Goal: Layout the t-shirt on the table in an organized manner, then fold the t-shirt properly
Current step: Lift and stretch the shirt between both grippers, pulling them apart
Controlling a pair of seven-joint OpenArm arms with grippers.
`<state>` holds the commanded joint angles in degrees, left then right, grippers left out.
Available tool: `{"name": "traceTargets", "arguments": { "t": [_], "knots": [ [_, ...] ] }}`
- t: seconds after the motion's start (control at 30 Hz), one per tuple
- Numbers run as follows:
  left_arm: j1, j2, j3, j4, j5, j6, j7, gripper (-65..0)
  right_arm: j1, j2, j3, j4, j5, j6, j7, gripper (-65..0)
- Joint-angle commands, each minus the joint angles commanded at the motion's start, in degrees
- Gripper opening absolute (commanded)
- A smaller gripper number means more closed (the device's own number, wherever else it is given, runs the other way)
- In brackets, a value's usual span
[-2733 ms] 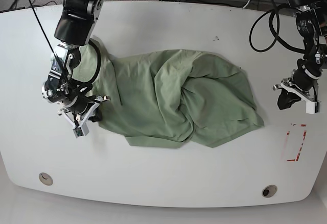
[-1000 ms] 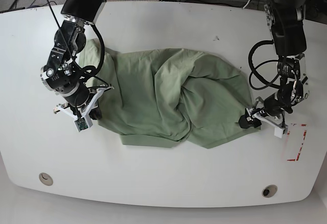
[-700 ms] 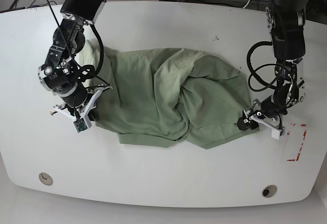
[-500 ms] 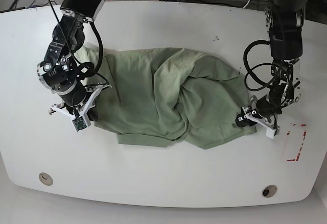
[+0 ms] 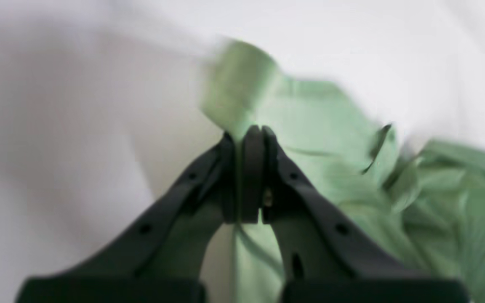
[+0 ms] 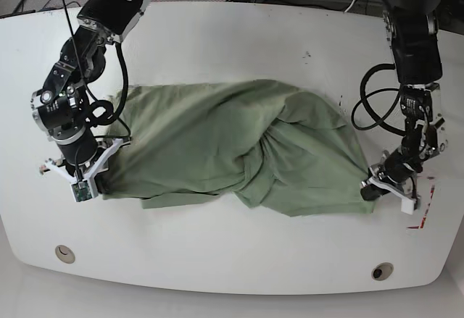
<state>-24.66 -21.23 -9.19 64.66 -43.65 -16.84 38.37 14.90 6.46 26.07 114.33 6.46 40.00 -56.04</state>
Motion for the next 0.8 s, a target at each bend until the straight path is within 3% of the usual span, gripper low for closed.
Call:
{"name": "traceTargets", "arguments": {
  "t": [0.43, 0.63, 0.8],
  "knots": [
    [-2.2, -0.8, -10.9, 20.2, -0.1, -0.1, 6.5, -65.0, 15.1, 3.0, -0.1, -3.0, -0.1, 0.0, -3.9, -65.0],
    [-7.4, -0.8, -15.8, 23.1, 0.0, -0.1, 11.8, -65.0, 21.3, 6.3, -0.3, -6.8, 0.1, 0.0, -3.9, -65.0],
    [-12.3, -2.7, -16.6, 23.0, 0.4, -0.1, 12.3, -65.0, 27.3, 9.2, -0.3, -10.4, 0.1, 0.0, -3.9, -65.0]
  ]
}}
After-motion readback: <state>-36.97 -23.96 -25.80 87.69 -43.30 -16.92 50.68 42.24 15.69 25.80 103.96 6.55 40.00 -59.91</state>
